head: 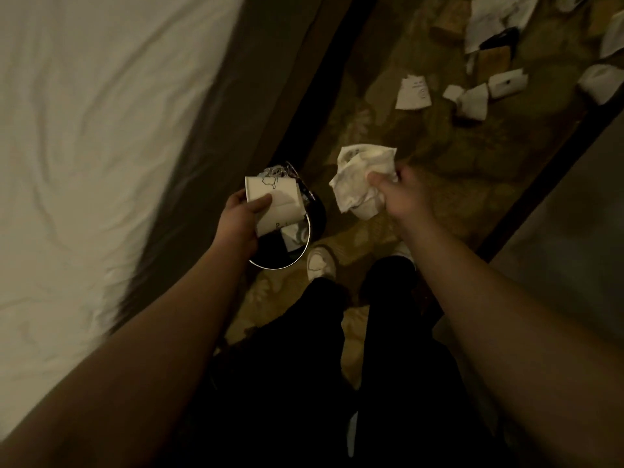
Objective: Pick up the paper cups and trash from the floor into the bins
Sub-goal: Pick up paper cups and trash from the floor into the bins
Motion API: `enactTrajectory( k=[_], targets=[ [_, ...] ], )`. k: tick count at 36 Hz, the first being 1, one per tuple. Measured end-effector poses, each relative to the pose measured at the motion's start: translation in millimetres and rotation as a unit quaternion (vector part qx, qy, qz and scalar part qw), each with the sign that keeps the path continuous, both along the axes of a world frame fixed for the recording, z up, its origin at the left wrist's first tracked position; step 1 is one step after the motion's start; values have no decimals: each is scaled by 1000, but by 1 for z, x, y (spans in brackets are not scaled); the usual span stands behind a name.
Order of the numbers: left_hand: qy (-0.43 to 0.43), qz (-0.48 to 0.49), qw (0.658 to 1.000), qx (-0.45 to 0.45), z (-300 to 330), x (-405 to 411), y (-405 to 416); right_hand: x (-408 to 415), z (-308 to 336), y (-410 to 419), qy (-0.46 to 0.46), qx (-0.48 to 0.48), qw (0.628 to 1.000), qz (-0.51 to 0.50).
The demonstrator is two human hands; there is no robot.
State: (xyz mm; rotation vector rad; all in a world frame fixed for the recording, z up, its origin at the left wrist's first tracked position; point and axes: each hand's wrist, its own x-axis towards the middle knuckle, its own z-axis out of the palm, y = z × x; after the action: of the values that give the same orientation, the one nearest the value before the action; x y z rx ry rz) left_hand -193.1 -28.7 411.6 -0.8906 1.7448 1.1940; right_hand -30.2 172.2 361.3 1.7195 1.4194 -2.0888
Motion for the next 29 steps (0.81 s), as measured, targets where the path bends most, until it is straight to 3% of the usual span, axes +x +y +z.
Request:
enactTrajectory(
  k=[8,17,21,29],
  targets=[
    [-11,-23,998,-62,-27,-1,-96,-11,-22,-104,-51,-24,993,108],
    [-9,-49,995,-87,-63,13,-169,-18,-39,-188,-99,19,974,204],
    [12,-117,987,-106,-66,14,-165,-28,-43,-190,-103,37,970,217],
    [22,-156,983,-89,-104,7,-181,-62,-74,-221,-106,71,963,236]
  ],
)
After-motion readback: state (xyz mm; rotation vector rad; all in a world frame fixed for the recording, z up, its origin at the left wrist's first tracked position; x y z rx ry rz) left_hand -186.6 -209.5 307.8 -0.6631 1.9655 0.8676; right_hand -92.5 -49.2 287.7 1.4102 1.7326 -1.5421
